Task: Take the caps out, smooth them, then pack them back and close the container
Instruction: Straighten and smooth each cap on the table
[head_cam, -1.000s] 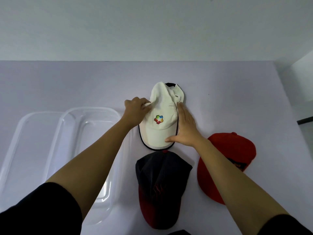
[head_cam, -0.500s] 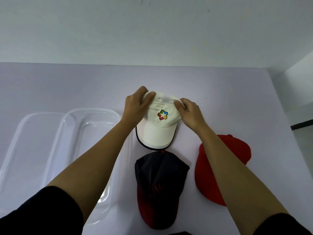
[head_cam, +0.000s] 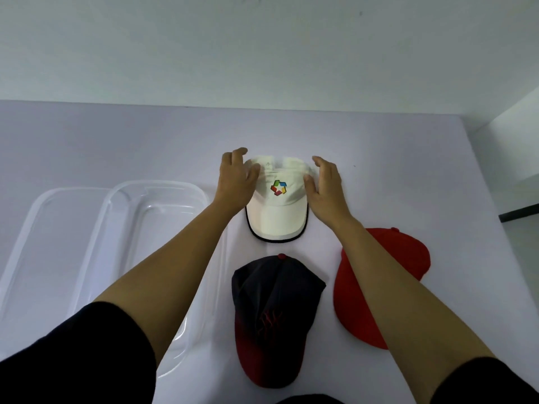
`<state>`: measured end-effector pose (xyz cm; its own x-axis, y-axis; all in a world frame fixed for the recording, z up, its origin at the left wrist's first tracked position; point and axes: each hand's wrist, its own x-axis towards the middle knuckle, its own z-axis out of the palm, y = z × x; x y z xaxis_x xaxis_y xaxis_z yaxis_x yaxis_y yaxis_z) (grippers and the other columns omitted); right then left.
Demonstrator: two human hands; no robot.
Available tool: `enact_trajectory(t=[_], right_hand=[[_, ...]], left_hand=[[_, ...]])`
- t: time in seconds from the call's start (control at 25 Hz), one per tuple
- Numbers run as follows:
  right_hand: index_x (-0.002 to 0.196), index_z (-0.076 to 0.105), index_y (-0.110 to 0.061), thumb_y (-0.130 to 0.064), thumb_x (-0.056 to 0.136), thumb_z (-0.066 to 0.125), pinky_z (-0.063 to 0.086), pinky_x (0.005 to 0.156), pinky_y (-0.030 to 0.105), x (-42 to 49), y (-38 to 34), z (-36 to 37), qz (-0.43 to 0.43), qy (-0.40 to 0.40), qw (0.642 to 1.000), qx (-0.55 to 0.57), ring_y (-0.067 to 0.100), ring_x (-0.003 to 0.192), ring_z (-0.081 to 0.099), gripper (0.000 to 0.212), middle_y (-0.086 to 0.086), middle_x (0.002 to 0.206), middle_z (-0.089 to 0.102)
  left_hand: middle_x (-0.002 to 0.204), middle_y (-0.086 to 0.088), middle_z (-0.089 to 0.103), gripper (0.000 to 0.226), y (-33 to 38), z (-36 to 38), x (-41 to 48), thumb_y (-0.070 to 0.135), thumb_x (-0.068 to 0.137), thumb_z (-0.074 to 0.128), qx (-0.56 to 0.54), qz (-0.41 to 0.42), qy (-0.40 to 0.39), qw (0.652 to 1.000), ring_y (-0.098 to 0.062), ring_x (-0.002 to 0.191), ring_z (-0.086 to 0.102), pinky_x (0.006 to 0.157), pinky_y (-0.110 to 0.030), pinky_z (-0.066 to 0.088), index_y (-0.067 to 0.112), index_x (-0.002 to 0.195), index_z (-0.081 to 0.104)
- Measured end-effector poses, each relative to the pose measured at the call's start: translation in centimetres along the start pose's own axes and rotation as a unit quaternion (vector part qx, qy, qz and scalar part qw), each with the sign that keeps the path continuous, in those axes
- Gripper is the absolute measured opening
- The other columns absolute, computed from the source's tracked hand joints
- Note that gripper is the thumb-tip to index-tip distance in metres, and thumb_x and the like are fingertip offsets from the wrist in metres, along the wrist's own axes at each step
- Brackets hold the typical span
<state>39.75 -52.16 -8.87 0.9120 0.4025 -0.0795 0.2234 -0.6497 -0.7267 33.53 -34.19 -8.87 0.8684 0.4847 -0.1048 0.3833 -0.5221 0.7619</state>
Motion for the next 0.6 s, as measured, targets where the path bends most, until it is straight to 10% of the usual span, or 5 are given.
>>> enact_trajectory(t=[0.16,0.28,0.44,0.6], right_hand=[[0.148,0.003,-0.006,0.003,0.083,0.049,0.013,0.115,0.032,-2.9,1.6,0.6,0.063,-0.137,0.985,-0.081,0.026,0.145,0.007,0.079,0.012,0.157,0.006],[0.146,-0.016,-0.012,-0.003,0.079,0.057,0.018,0.116,0.035,-3.5,2.3,1.7,0.035,-0.252,0.955,-0.156,0.027,0.146,0.0,0.1,0.009,0.157,-0.018],[0.146,-0.011,-0.006,-0.036,0.088,0.058,0.034,0.105,0.043,-3.3,1.6,4.4,-0.005,-0.213,0.942,-0.26,0.04,0.132,0.034,0.095,0.023,0.156,0.0],[0.146,-0.003,0.0,-0.024,0.091,0.053,0.032,0.108,0.042,-2.9,1.8,5.7,-0.036,-0.135,0.936,-0.323,0.039,0.126,0.042,0.082,0.027,0.149,0.024]], left_hand=[[0.134,-0.018,0.04,0.056,-0.6,0.0,-3.2,-0.007,0.083,0.047,0.017,-0.008,-0.01,1.0,-0.028,0.12,0.046,0.089,-0.021,0.033,0.003,0.137,0.035],[0.15,-0.013,0.027,0.077,-1.8,0.8,-5.0,-0.004,0.077,0.054,0.066,-0.013,-0.161,0.985,-0.03,0.137,0.031,0.106,-0.031,0.03,0.009,0.146,0.022],[0.158,-0.015,-0.01,0.096,-3.1,2.9,-5.1,0.011,0.081,0.061,0.192,0.016,-0.24,0.952,-0.035,0.144,0.013,0.112,-0.044,0.029,0.011,0.149,-0.007],[0.155,-0.027,-0.012,0.073,-2.7,4.0,-5.1,0.007,0.098,0.039,0.292,0.03,-0.192,0.936,-0.041,0.146,0.001,0.115,-0.046,0.024,0.002,0.147,-0.014]])
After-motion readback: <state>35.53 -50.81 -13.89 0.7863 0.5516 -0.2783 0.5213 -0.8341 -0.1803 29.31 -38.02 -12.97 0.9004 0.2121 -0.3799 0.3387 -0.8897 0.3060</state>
